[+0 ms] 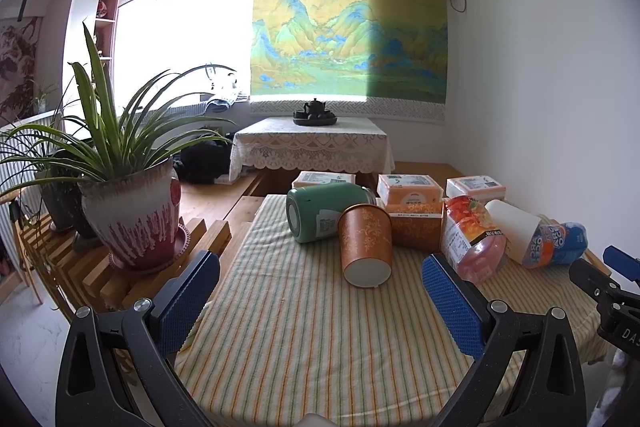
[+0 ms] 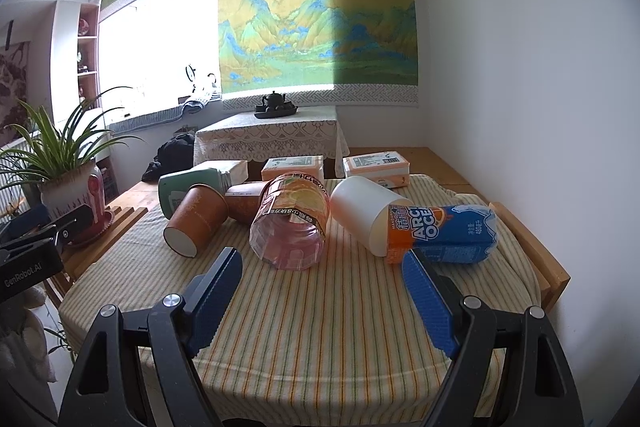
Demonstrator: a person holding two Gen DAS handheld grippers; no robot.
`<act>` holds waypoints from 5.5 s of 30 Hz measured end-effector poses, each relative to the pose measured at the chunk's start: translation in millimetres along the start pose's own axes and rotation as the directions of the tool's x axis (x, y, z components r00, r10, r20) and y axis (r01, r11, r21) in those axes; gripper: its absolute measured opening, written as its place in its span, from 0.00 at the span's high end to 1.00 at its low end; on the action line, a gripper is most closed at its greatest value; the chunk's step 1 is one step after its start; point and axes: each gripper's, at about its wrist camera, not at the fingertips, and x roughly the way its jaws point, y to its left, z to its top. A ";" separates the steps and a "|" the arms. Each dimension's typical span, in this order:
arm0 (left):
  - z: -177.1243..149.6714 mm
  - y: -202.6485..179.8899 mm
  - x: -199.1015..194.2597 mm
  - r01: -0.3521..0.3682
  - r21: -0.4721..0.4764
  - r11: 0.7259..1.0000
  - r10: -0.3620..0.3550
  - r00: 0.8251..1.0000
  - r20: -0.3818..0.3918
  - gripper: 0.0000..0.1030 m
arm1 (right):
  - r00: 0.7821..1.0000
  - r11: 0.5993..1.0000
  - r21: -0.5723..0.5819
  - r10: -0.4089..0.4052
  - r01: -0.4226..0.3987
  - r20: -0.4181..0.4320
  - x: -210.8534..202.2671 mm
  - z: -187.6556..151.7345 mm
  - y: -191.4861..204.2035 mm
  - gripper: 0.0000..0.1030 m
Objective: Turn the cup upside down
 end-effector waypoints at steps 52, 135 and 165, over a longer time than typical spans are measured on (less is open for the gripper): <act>2.5 3.3 21.1 0.023 0.001 1.000 -0.023 0.999 -0.039 0.00 | 0.996 0.997 -0.037 0.062 -0.064 -0.069 26.2 18.7 1.7 0.23; 6.9 74.7 48.8 -0.053 -0.070 0.996 0.046 0.994 -0.098 0.00 | 0.864 0.687 -0.594 0.100 -0.418 -0.493 148.6 156.7 121.3 0.45; -6.6 43.1 14.5 0.014 -0.042 0.999 -0.021 0.983 -0.183 0.00 | 0.754 0.665 -0.502 0.142 -0.552 -0.641 103.0 14.8 120.1 0.39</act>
